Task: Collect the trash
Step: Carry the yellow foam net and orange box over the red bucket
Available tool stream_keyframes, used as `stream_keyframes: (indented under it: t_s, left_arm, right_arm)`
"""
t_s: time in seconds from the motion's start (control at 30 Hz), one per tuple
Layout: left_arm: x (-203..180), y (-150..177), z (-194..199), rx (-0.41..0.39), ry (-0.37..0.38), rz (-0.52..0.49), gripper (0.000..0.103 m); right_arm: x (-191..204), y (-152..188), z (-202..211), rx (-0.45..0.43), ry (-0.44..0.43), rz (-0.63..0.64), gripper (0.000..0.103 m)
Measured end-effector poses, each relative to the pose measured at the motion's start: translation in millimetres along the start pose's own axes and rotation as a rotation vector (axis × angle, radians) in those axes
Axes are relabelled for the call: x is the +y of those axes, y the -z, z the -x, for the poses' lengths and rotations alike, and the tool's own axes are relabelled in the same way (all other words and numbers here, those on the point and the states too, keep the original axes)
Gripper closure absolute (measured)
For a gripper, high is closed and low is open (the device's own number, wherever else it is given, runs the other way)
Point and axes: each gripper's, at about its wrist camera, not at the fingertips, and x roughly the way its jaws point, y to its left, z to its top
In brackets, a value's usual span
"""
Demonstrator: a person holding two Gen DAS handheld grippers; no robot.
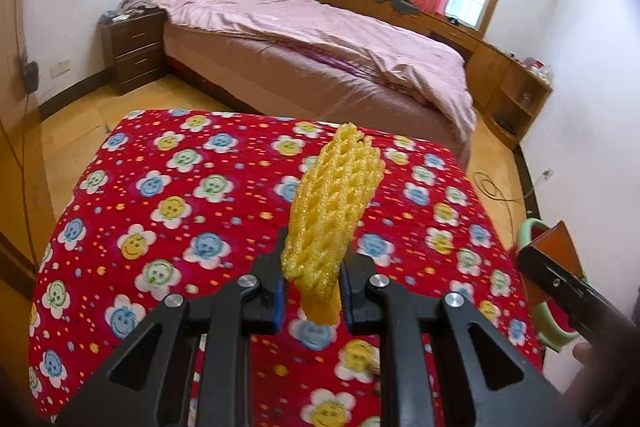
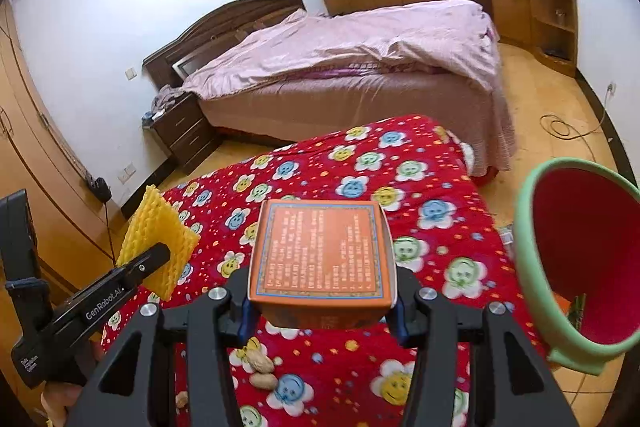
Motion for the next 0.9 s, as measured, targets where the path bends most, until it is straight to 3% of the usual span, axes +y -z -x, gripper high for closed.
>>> stream_keyframes:
  t_s: [0.47, 0.9]
  left_arm:
    - [-83.4, 15.6, 15.3, 0.018, 0.101, -0.150, 0.083]
    - [-180.0, 38.2, -8.5, 0.086, 0.218, -0.308, 0.083]
  right_arm:
    - [-63.1, 13.1, 57.3, -0.073, 0.063, -0.104, 0.050]
    - [-144.1, 26.1, 88.8, -0.108, 0.158, -0.218, 0.050]
